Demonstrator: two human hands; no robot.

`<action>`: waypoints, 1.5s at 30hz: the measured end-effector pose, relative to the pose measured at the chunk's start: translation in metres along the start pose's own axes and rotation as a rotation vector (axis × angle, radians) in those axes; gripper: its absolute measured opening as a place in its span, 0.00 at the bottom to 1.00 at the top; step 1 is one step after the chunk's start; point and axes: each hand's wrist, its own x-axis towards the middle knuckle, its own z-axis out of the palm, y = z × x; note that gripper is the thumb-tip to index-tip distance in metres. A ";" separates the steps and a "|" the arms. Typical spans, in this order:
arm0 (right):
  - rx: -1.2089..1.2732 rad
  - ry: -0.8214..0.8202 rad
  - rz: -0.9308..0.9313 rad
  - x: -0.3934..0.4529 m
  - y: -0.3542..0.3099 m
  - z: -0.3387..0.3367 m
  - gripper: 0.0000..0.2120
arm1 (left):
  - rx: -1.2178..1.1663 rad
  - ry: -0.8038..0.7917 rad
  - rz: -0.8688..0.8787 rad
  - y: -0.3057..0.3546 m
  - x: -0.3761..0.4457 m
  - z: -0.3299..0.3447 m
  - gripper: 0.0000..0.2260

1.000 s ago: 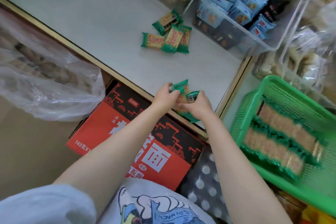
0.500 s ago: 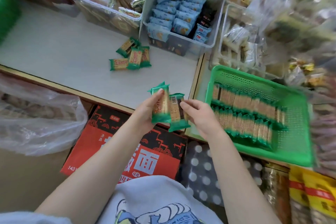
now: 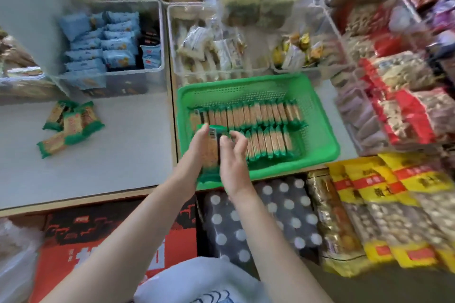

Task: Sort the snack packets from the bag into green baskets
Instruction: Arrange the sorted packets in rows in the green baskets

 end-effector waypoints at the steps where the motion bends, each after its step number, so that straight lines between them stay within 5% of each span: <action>1: 0.024 -0.019 0.025 0.003 0.002 -0.014 0.20 | -0.014 -0.010 -0.015 0.004 0.003 0.017 0.19; 3: 0.041 -0.103 0.085 0.009 0.009 -0.046 0.20 | 0.039 -0.063 -0.024 -0.003 0.012 0.043 0.12; 7: -0.040 -0.094 0.206 0.016 0.025 -0.116 0.17 | 0.284 -0.117 0.083 -0.041 0.025 0.078 0.17; 11: -0.172 0.266 0.153 0.030 0.032 -0.182 0.25 | 0.842 0.053 0.372 -0.072 0.052 0.093 0.22; 15: -0.596 0.581 0.008 0.078 0.049 -0.220 0.27 | 1.237 0.183 0.370 -0.098 0.065 0.079 0.24; 20: -1.192 0.385 0.145 0.130 0.076 -0.218 0.39 | 1.150 0.239 0.274 -0.100 0.071 0.078 0.25; 34: -1.199 0.178 0.303 0.144 0.083 -0.221 0.45 | 1.247 0.223 0.355 -0.104 0.074 0.077 0.24; 42: -1.207 0.196 0.327 0.146 0.088 -0.223 0.42 | 1.335 0.222 0.390 -0.106 0.076 0.078 0.22; 45: -1.144 0.309 0.203 0.146 0.086 -0.221 0.36 | 1.340 0.236 0.403 -0.108 0.077 0.079 0.22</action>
